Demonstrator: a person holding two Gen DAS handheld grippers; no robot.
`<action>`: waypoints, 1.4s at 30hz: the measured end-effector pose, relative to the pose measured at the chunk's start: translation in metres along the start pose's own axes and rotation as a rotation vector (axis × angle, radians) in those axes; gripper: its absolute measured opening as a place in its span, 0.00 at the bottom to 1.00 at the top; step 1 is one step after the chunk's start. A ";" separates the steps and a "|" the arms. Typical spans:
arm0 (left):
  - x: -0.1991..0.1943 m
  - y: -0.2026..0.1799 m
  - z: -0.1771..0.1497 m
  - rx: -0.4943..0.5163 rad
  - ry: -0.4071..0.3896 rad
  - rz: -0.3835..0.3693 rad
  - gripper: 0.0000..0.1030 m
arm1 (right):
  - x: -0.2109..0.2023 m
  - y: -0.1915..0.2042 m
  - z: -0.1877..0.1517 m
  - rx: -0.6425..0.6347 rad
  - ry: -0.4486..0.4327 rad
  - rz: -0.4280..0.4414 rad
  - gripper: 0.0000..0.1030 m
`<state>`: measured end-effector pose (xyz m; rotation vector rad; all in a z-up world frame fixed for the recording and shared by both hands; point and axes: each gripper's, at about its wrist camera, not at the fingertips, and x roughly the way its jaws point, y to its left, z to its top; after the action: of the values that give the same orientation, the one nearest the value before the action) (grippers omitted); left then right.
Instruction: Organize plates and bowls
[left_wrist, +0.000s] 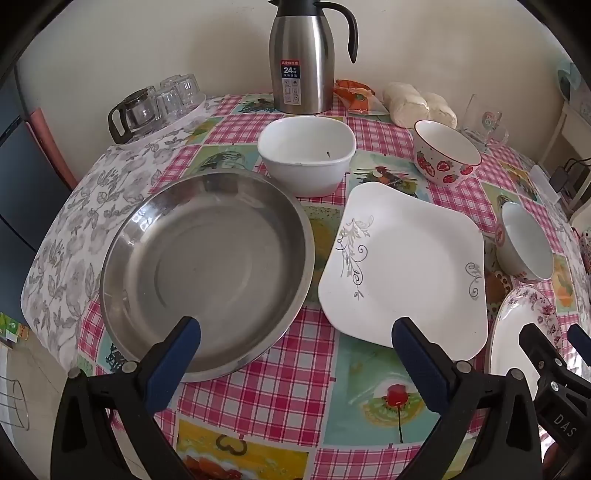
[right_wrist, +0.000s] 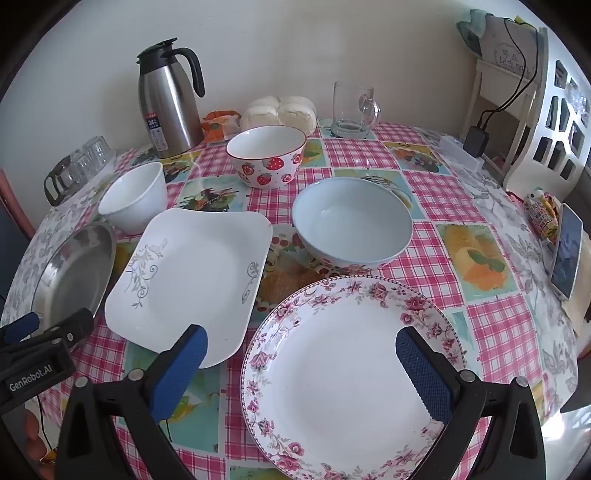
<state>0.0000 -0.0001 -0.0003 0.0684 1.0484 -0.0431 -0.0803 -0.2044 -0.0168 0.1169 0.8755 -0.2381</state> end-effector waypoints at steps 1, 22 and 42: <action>0.000 0.000 0.000 0.001 0.002 0.000 1.00 | 0.000 0.000 0.000 0.000 0.000 0.000 1.00; 0.007 0.000 -0.002 0.002 0.020 -0.002 1.00 | 0.007 -0.002 -0.001 0.014 0.026 -0.007 1.00; 0.009 0.001 -0.004 -0.001 0.030 -0.005 1.00 | 0.011 -0.003 -0.002 0.019 0.037 -0.008 1.00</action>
<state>0.0017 0.0007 -0.0103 0.0654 1.0782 -0.0459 -0.0763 -0.2089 -0.0266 0.1355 0.9107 -0.2525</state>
